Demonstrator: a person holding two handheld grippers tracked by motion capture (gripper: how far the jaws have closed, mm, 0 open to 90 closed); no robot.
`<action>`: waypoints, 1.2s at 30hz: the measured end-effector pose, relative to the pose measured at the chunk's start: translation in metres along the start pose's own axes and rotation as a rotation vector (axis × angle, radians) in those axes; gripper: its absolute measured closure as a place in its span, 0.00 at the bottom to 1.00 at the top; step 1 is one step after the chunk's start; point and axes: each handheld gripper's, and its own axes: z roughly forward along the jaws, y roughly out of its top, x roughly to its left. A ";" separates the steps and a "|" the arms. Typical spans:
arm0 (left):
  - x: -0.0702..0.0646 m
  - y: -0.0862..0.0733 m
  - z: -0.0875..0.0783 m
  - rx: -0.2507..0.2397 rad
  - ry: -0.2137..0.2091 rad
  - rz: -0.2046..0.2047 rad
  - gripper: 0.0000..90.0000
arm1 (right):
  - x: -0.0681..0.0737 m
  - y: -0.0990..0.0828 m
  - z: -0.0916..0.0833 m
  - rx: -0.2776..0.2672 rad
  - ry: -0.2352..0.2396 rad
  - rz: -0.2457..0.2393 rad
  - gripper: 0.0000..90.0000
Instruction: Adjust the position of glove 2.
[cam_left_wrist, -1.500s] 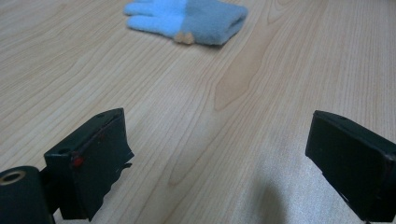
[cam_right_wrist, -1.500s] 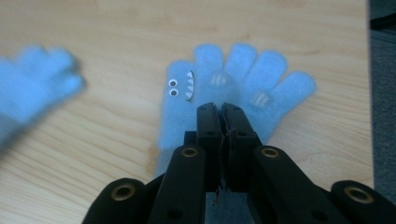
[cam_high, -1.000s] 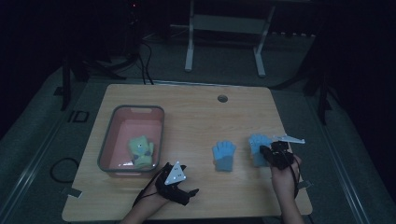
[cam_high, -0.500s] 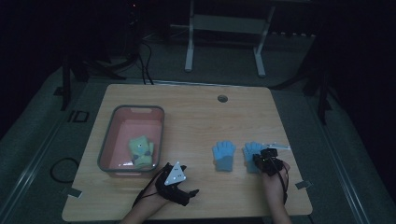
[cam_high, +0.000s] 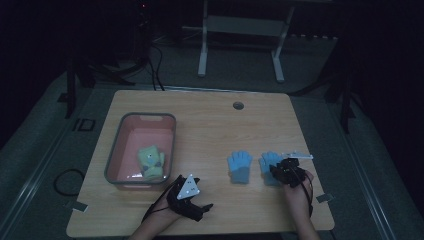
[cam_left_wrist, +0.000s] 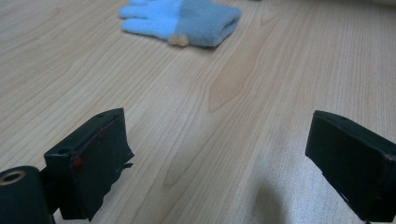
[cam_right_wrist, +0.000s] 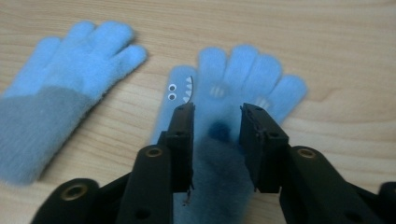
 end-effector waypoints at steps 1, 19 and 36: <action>0.000 0.000 0.000 0.000 -0.001 -0.001 0.07 | -0.002 0.001 -0.002 -0.008 0.017 -0.015 0.71; 0.000 -0.001 0.001 0.001 0.002 -0.012 0.07 | -0.043 0.015 -0.023 -0.049 0.254 -0.324 0.78; 0.002 -0.002 0.000 0.001 -0.003 -0.015 0.07 | -0.033 -0.006 0.016 -0.013 0.231 -0.327 0.75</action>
